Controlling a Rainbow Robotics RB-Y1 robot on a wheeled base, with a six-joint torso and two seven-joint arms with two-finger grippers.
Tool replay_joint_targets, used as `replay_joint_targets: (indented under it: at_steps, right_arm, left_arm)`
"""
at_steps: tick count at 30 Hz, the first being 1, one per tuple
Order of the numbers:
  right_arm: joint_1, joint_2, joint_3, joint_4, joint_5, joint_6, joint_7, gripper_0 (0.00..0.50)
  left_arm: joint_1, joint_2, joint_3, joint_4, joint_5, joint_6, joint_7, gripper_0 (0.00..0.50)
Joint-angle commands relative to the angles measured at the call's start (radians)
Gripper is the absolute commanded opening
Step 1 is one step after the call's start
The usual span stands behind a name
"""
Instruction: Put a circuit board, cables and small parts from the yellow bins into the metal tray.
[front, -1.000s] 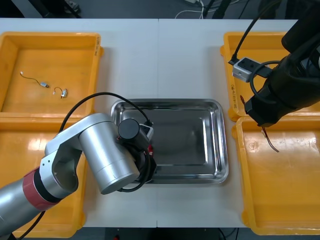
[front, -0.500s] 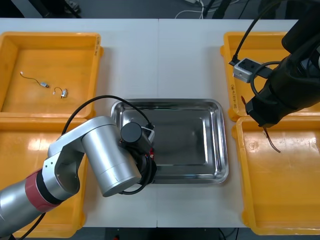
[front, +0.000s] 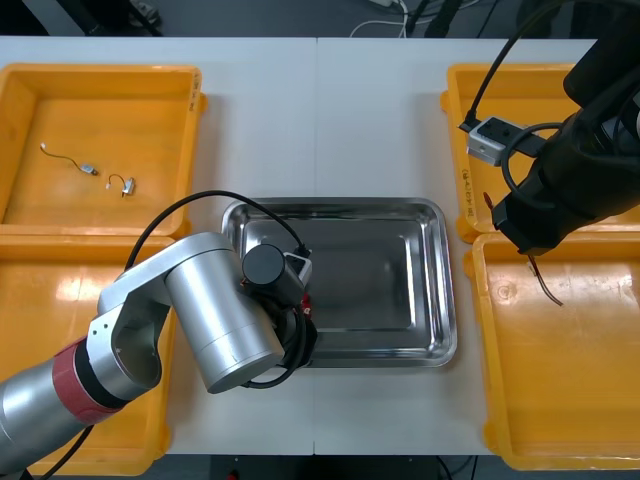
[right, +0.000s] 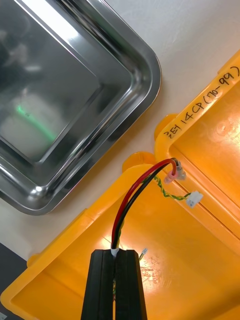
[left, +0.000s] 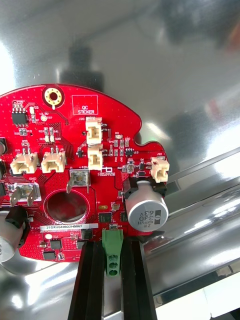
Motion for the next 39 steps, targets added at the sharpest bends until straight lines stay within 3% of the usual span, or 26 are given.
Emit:
replay_joint_targets:
  at_steps: [1, 3, 4, 6, 10, 24, 39]
  right_arm:
    - [-0.036, -0.026, 0.012, -0.025, 0.012, 0.006, 0.011, 0.0]
    - [-0.036, -0.026, 0.012, -0.025, 0.014, 0.006, 0.013, 0.0]
    - [-0.036, -0.026, 0.012, -0.025, 0.014, 0.006, 0.013, 0.0]
    - [-0.036, -0.026, 0.012, -0.025, 0.014, 0.006, 0.014, 0.0]
    - [-0.038, -0.026, 0.012, -0.025, 0.014, 0.006, 0.014, 0.0]
    - [-0.036, -0.02, 0.012, -0.025, 0.005, 0.005, 0.016, 0.0]
    - [-0.07, 0.155, 0.048, -0.027, 0.041, 0.048, 0.028, 0.0]
  left_arm:
    - [-0.033, -0.028, -0.016, -0.007, -0.007, -0.012, 0.106, 0.098]
    - [-0.033, -0.028, -0.016, -0.007, -0.007, -0.012, 0.106, 0.206]
    - [-0.033, -0.028, -0.017, -0.007, -0.007, -0.012, 0.108, 0.236]
    - [-0.033, -0.028, -0.017, -0.008, -0.007, -0.015, 0.108, 0.391]
    - [-0.033, -0.028, -0.016, -0.007, -0.008, -0.02, 0.111, 0.496]
    - [-0.033, -0.029, 0.002, -0.019, -0.011, -0.015, 0.117, 0.5]
    - [-0.033, -0.023, 0.23, -0.183, 0.071, 0.24, 0.082, 0.5]
